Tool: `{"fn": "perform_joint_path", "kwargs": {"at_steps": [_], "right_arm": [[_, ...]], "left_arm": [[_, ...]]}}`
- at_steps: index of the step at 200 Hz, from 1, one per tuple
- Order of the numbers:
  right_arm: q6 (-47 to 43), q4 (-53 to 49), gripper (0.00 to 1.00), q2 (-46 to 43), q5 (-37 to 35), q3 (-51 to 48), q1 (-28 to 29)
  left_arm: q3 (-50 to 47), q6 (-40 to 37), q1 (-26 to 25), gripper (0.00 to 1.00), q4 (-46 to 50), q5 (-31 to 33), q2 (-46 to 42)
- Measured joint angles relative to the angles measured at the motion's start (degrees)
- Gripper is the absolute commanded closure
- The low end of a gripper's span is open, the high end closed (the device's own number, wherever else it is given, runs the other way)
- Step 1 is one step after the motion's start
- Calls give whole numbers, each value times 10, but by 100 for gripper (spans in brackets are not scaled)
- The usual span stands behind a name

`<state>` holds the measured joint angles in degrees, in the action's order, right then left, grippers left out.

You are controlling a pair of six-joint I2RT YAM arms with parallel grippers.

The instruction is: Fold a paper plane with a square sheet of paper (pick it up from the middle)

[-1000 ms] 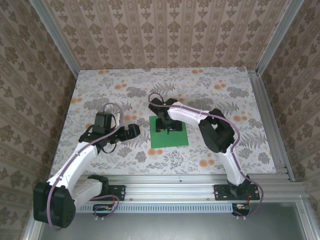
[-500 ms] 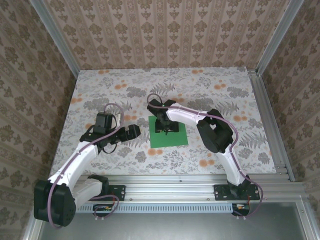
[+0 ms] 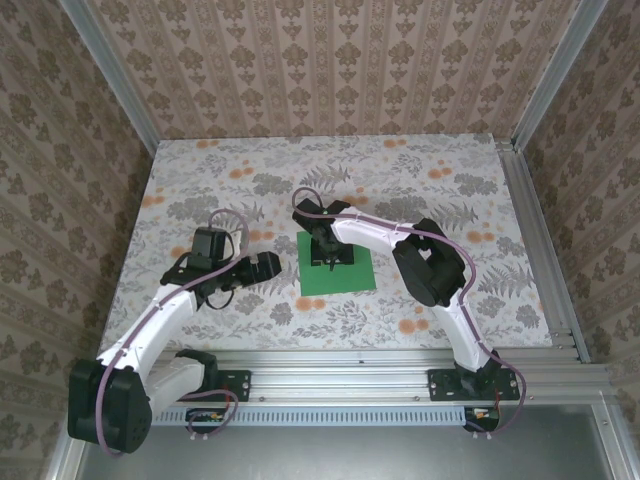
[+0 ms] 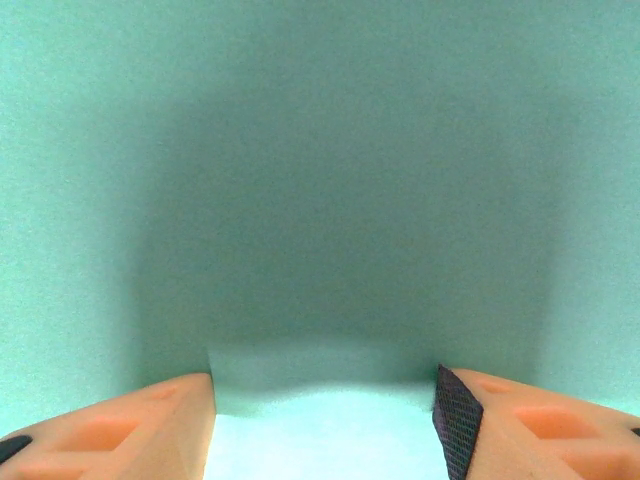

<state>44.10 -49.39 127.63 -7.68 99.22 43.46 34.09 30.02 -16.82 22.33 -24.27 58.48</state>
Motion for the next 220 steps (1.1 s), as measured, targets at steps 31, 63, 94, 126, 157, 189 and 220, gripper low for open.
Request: {"fn": "perform_joint_path", "kwargs": {"at_steps": [31, 63, 94, 126, 157, 189, 220], "right_arm": [[-7, 0, 31, 0, -6, 1, 2], [-25, -18, 24, 0, -28, 16, 3], [-39, -26, 20, -11, -42, 30, 1], [-52, -26, 16, -12, -43, 36, -5], [-64, -30, 15, 1, -40, 49, -8], [-67, -31, 15, 24, -34, 50, -9], [-66, -23, 16, 26, -26, 47, -9]], "left_arm": [[-3, 0, 0, 0, 0, 0, 3], [-4, 0, 0, 0, -1, 0, 8], [-4, 0, 0, 0, -8, 0, 8], [-4, 0, 0, 0, -10, 0, 8], [-4, 0, 0, 0, -10, 0, 8], [-5, 0, 0, 0, -9, 0, 8], [-5, 0, 0, 0, -9, 0, 8]]}}
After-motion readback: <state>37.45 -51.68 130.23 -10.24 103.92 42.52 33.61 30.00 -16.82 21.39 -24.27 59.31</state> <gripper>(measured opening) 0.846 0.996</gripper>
